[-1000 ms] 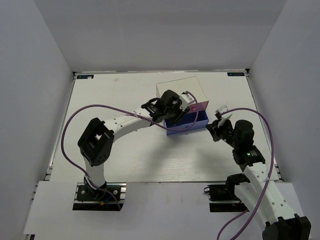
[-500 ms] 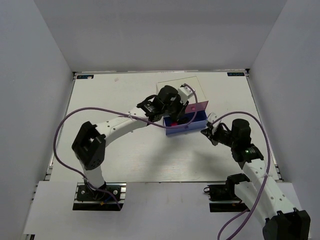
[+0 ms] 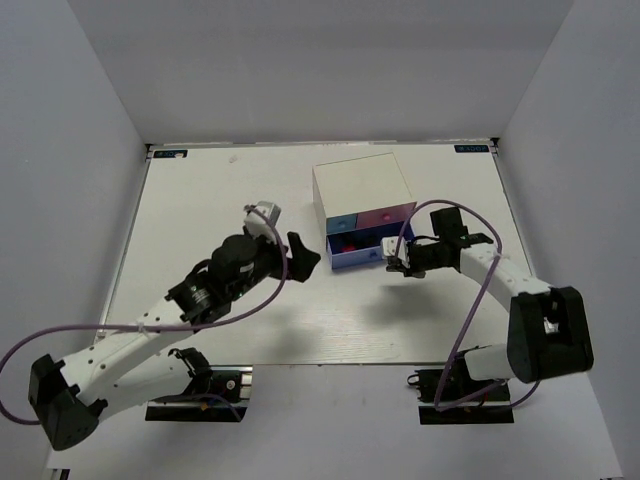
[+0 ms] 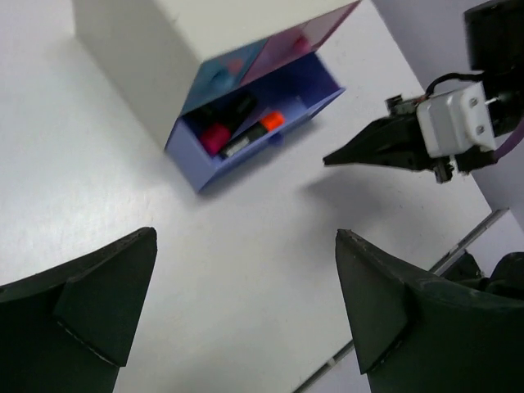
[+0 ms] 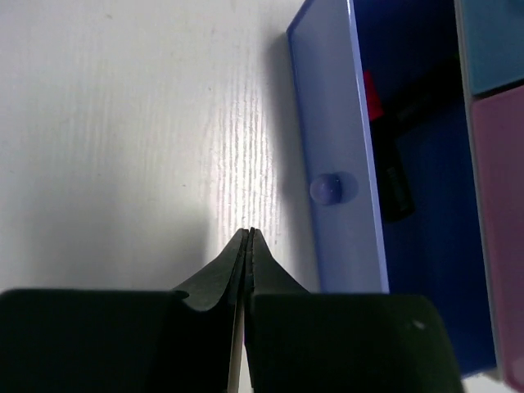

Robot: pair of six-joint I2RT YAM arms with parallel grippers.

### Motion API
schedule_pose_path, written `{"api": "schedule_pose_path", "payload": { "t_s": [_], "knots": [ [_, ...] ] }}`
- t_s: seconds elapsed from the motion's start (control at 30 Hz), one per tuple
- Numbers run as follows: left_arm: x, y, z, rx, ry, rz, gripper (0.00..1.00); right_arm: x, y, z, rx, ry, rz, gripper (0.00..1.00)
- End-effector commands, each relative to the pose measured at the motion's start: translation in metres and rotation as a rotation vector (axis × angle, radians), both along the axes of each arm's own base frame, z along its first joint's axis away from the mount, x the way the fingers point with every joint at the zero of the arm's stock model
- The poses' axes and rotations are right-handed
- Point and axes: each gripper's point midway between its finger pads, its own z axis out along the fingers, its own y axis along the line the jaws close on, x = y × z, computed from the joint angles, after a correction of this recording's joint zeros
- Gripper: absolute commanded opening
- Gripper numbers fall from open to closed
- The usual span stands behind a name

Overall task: Sort the stationery into containers
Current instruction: Close the drawer in the storage box.

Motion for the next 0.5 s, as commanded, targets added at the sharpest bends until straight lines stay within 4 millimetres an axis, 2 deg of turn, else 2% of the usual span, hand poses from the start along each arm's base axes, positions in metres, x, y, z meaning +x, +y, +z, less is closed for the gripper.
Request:
{"api": "schedule_pose_path", "payload": {
  "t_s": [0.0,0.03,0.07,0.13,0.17,0.23,0.27,0.37,0.4,0.47],
  "knots": [
    [-0.009,0.032,-0.029,-0.080,0.145,0.180,1.00,0.015,0.007,-0.006,-0.043,-0.078,0.098,0.00],
    [-0.011,0.037,-0.031,-0.101,0.152,0.202,1.00,0.030,0.006,-0.007,-0.071,-0.116,0.074,0.00],
    [-0.015,0.042,-0.043,-0.127,0.185,0.229,1.00,0.033,0.008,-0.012,-0.084,-0.115,0.072,0.00],
    [-0.019,0.052,-0.038,-0.173,0.174,0.259,1.00,0.039,0.009,-0.021,-0.118,-0.103,0.055,0.00],
    [-0.019,0.055,-0.039,-0.185,0.172,0.273,1.00,0.049,0.008,-0.024,-0.139,-0.125,0.039,0.00],
    [-0.021,0.064,-0.044,-0.173,0.177,0.305,1.00,0.055,0.014,-0.031,-0.160,-0.113,-0.001,0.00],
    [-0.022,0.068,-0.046,-0.166,0.177,0.316,1.00,0.066,0.013,-0.031,-0.173,-0.141,-0.030,0.00],
    [-0.023,0.075,-0.044,-0.148,0.179,0.339,1.00,0.080,0.019,-0.033,-0.179,-0.160,-0.105,0.00],
    [-0.023,0.075,-0.044,-0.148,0.179,0.340,1.00,0.097,0.019,-0.025,-0.186,-0.229,-0.150,0.00],
    [-0.023,0.075,-0.046,-0.140,0.184,0.341,1.00,0.100,0.021,-0.029,-0.196,-0.211,-0.206,0.00]
  ]
}}
